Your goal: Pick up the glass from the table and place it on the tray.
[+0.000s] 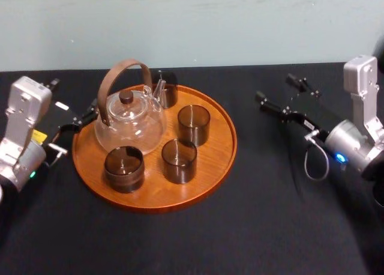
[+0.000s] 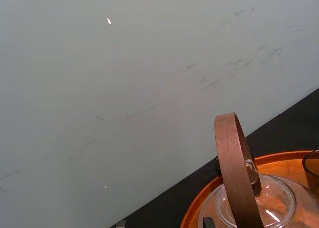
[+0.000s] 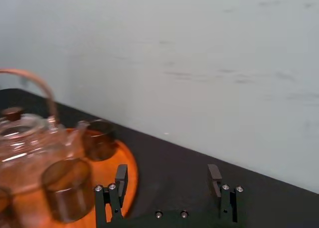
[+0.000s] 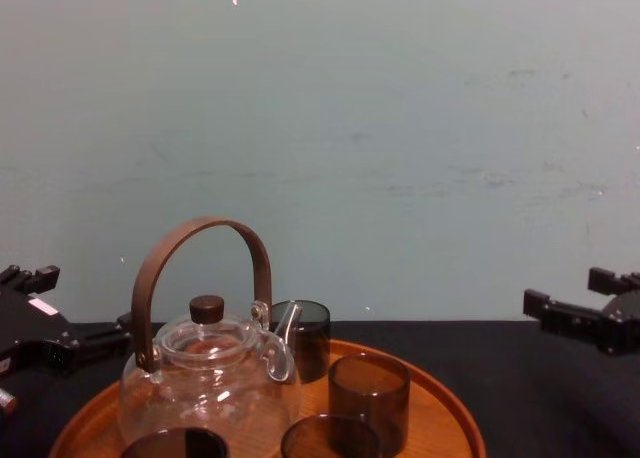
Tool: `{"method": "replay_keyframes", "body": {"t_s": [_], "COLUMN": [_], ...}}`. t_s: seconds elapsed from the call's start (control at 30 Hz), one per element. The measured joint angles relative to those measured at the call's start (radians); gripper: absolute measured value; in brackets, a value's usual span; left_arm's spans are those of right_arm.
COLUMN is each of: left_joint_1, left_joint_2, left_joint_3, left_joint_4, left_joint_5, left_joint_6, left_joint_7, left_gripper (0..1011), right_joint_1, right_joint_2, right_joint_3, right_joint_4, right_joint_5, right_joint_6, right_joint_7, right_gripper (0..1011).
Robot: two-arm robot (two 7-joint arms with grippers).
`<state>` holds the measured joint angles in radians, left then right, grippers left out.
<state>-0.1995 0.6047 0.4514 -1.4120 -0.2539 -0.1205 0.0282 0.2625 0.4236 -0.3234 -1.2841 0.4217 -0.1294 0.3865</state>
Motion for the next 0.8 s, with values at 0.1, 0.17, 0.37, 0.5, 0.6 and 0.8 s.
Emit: {"method": "replay_keyframes", "body": {"t_s": [0.1, 0.17, 0.37, 0.5, 0.6, 0.8], "left_joint_1": [0.000, 0.000, 0.000, 0.000, 0.000, 0.000], "left_joint_2": [0.000, 0.000, 0.000, 0.000, 0.000, 0.000], "left_joint_3": [0.000, 0.000, 0.000, 0.000, 0.000, 0.000], "left_joint_4": [0.000, 0.000, 0.000, 0.000, 0.000, 0.000], "left_joint_5": [0.000, 0.000, 0.000, 0.000, 0.000, 0.000], "left_joint_6": [0.000, 0.000, 0.000, 0.000, 0.000, 0.000], "left_joint_7": [0.000, 0.000, 0.000, 0.000, 0.000, 0.000], "left_gripper": [1001, 1001, 1001, 1001, 1001, 1001], "right_joint_1": [0.014, 0.019, 0.037, 0.040, 0.040, 0.040], "right_joint_2": [-0.023, -0.032, -0.059, -0.067, -0.067, -0.066], "right_joint_3": [0.009, 0.012, 0.021, 0.026, 0.026, 0.025], "right_joint_4": [0.022, 0.033, 0.072, 0.083, 0.083, 0.082], "right_joint_5": [-0.019, -0.029, -0.065, -0.082, -0.082, -0.081], "right_joint_6": [0.004, 0.005, 0.012, 0.018, 0.019, 0.019], "right_joint_7": [-0.037, -0.051, -0.086, -0.099, -0.099, -0.098], "right_gripper": [1002, 1002, 1002, 1002, 1002, 1002]}}
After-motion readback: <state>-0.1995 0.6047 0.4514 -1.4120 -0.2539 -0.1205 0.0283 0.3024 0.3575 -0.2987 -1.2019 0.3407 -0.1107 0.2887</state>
